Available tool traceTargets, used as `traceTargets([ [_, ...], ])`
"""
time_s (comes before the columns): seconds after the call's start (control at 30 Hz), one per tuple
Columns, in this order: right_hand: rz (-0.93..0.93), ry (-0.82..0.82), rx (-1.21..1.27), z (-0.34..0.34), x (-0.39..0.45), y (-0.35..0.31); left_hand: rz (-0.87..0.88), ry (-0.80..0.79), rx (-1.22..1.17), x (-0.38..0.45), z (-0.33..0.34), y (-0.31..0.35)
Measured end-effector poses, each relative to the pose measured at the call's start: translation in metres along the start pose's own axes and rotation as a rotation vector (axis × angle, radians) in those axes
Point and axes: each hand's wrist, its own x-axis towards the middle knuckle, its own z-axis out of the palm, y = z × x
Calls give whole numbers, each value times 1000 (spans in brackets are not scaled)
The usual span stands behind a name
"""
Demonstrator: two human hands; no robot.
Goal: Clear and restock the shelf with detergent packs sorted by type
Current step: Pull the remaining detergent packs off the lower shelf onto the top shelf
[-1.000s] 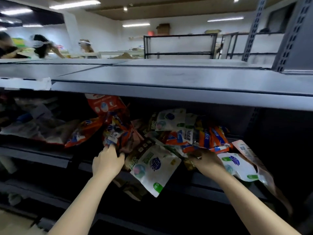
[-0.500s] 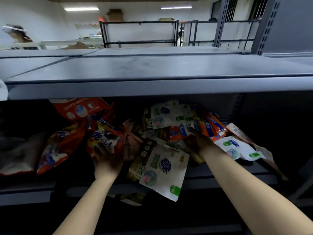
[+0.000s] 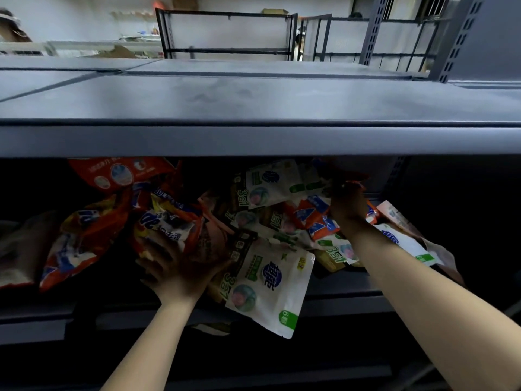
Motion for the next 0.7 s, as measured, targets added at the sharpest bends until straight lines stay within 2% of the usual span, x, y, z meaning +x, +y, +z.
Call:
traceTargets([
  [0.13, -83, 211, 53, -16, -3, -7, -11, 0, 53, -1, 10, 6],
  [0.23, -93, 317, 92, -32, -2, -7, -3, 62, 36, 3, 15, 4],
  [0.43, -162, 445, 228, -42, -11, 15, 43, 100, 51, -2, 16, 6],
  [0.57, -181, 505, 315, -42, -22, 20, 152, 91, 53, -9, 12, 3],
  [0.7, -167, 533, 345, -46, -26, 23, 461, -23, 246, -17, 13, -8],
])
